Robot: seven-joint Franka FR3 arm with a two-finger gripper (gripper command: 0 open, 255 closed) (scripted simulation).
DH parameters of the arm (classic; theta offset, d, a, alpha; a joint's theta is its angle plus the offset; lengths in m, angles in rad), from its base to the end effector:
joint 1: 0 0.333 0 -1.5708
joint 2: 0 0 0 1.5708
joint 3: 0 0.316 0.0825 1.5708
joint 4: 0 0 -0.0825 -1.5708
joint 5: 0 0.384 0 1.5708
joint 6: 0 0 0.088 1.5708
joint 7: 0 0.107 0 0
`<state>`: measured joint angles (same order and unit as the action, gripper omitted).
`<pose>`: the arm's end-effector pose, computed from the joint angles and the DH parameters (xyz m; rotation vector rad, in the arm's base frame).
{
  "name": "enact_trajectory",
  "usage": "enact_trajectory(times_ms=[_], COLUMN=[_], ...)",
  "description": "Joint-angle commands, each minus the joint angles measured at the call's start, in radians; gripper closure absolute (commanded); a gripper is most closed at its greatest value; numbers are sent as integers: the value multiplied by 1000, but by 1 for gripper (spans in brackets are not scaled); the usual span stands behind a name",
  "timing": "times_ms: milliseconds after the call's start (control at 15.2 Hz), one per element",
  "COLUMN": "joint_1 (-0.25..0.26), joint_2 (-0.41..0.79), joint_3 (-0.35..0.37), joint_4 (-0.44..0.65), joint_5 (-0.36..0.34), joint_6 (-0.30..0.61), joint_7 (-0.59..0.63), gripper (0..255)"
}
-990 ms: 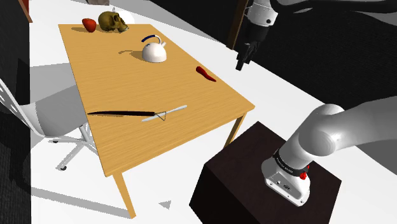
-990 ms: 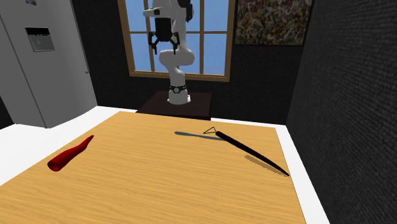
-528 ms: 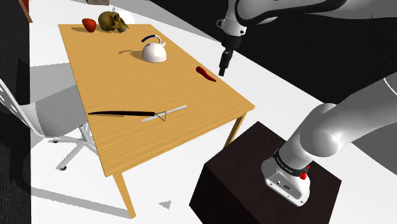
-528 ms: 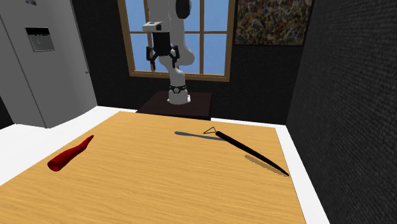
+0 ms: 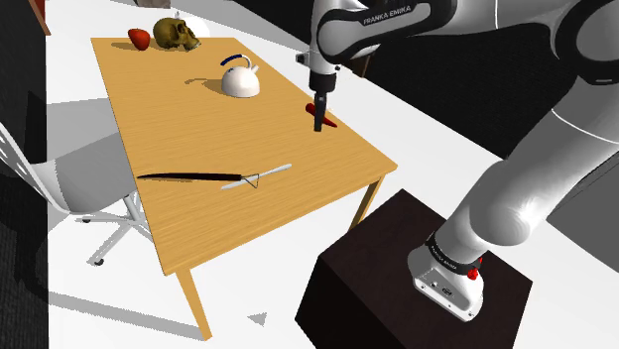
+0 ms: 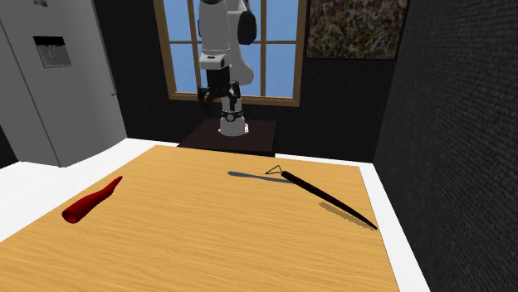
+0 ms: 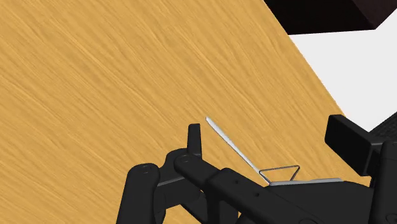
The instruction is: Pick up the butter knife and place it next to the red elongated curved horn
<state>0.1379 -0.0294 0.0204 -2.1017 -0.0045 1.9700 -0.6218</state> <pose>0.5196 0.0827 0.4236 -2.8833 -1.1886 0.1571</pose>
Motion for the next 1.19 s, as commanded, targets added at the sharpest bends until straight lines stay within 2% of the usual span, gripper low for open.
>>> enact_trajectory(times_ms=[0,462,990,1122], joint_1=[9,48,110,113], joint_2=[74,328,597,612], joint_3=[8,55,112,113], joint_4=[47,227,443,444], joint_5=[-6,-43,-116,-120], joint_6=[13,37,33,44], joint_7=[-59,-221,-381,-387], gripper=[0,0,0,0])
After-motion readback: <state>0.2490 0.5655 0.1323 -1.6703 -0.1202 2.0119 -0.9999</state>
